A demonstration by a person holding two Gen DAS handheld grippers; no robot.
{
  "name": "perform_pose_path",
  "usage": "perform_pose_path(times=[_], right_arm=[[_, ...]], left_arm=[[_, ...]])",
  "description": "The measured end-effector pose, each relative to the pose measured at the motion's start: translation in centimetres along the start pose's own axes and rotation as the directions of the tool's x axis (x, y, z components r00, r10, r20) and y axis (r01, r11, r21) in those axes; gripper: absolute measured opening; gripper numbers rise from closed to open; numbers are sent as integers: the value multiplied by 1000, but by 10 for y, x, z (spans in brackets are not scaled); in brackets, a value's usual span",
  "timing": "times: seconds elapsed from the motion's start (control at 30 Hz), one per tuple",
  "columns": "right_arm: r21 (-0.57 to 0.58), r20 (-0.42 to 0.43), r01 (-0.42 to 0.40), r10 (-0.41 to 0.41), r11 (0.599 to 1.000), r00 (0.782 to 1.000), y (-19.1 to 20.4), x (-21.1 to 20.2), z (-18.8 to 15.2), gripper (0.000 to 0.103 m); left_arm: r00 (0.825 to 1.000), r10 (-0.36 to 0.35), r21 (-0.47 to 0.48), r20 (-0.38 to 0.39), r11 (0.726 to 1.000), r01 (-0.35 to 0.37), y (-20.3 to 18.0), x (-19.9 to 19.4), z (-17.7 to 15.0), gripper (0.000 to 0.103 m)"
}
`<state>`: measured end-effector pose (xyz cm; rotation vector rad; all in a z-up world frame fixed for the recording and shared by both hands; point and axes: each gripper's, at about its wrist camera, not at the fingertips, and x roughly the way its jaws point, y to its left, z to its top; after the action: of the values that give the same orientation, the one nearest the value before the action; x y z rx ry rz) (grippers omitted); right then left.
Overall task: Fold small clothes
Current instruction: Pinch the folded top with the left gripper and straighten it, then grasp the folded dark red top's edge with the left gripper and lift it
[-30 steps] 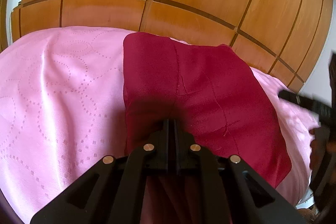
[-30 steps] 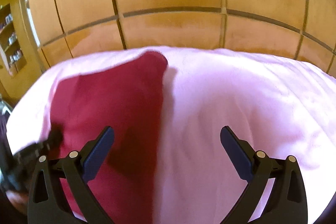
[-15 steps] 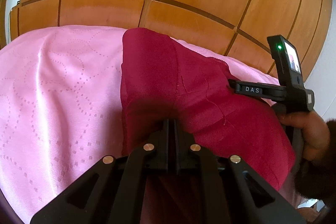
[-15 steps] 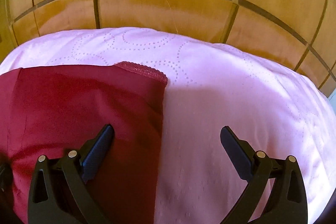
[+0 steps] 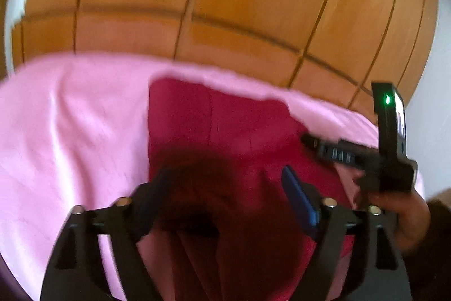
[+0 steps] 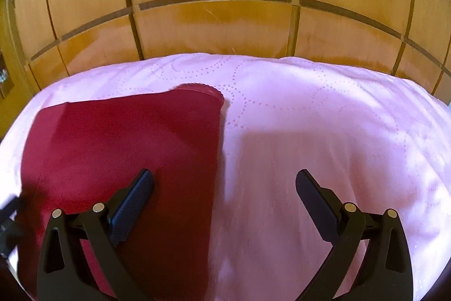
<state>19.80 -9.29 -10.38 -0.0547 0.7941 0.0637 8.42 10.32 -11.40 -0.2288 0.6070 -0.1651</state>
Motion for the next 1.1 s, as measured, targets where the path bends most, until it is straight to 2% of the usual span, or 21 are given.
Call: perform_pose_path(times=[0.07, 0.17, 0.33, 0.43, 0.47, 0.5, 0.57, 0.63, 0.7, 0.93, 1.1], right_arm=[[-8, 1, -10, 10, 1000, 1000, 1, -7, -4, 99], [2, -11, -21, 21, 1000, 1000, 0, -15, -9, 99], [10, -28, -30, 30, 1000, 999, -3, -22, -11, 99], [10, -32, -31, 32, 999, 999, -5, -24, -13, 100], [13, -35, -35, 35, 999, 999, -6, -23, -15, 100], [16, -38, -40, 40, 999, 998, -6, -22, -17, 99], [21, -58, -44, 45, 999, 997, -5, -18, -21, 100], [37, -64, -47, 50, 998, 997, -7, -17, -22, 100], [48, -73, -52, 56, 997, 996, -9, -17, -22, 100], [79, -78, -84, 90, 993, 993, -15, -25, -26, 100], [104, -93, -116, 126, 988, 988, -16, -29, -27, 100]], left_arm=[[1000, -9, 38, 7, 999, 8, -7, -3, 7, 82], [1000, 24, 52, -10, 998, -24, -7, 4, 14, 82], [993, 53, -77, -105, 995, -61, 21, 28, 19, 81], [977, 100, -154, -189, 979, -131, 46, 45, 11, 81], [968, 105, -174, -228, 974, -146, 55, 53, 5, 84], [963, 65, -212, -263, 969, -123, 67, 62, -2, 87], [969, 32, -231, -245, 969, -90, 73, 62, -8, 89], [969, 51, -189, -240, 977, -98, 69, 61, -8, 89], [970, 46, -202, -241, 975, -96, 70, 59, -9, 89], [972, -81, -326, -222, 945, 5, 78, 45, -9, 88], [962, -189, -363, -195, 926, 108, 74, 36, -9, 95]])
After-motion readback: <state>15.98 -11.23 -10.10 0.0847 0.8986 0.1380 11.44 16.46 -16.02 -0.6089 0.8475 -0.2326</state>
